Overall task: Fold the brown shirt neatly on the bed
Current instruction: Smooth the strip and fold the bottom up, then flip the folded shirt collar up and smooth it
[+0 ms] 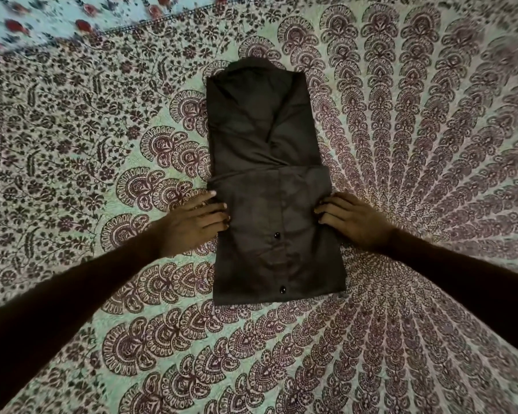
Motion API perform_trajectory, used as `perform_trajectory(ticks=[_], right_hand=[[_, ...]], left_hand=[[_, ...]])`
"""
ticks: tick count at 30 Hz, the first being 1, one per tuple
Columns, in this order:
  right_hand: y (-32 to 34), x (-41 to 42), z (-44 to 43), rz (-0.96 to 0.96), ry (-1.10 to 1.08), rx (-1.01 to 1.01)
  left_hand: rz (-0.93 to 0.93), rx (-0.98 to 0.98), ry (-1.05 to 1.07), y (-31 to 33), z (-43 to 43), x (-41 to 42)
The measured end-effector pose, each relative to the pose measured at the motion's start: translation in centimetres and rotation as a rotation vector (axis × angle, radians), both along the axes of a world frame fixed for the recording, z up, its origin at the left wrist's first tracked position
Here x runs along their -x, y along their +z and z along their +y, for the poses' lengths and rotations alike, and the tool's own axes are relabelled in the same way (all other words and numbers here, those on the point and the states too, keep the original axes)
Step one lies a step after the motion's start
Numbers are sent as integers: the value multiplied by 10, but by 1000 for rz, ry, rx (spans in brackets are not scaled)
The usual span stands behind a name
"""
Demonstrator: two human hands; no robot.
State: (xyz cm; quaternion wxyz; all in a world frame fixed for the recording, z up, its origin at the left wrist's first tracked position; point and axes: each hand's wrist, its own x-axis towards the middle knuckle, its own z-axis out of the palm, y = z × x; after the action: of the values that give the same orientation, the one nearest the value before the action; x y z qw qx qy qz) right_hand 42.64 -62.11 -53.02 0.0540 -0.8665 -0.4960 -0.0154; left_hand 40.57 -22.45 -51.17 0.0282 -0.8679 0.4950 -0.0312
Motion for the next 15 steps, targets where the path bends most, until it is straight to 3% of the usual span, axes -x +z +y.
perform_trajectory(ticks=[3, 6, 8, 11, 15], right_hand=[[20, -1, 21, 315, -371, -321], [28, -32, 39, 750, -840, -715], [28, -73, 52, 696, -907, -796], [28, -134, 74, 682, -1056, -830], [13, -167, 88, 863, -1328, -731]], left_hand=[[147, 235, 234, 2, -2, 0], [671, 881, 791, 23, -21, -18], [666, 1143, 1001, 28, -28, -58], [813, 1131, 1277, 25, -34, -114], [933, 1078, 1578, -5, -28, -142]])
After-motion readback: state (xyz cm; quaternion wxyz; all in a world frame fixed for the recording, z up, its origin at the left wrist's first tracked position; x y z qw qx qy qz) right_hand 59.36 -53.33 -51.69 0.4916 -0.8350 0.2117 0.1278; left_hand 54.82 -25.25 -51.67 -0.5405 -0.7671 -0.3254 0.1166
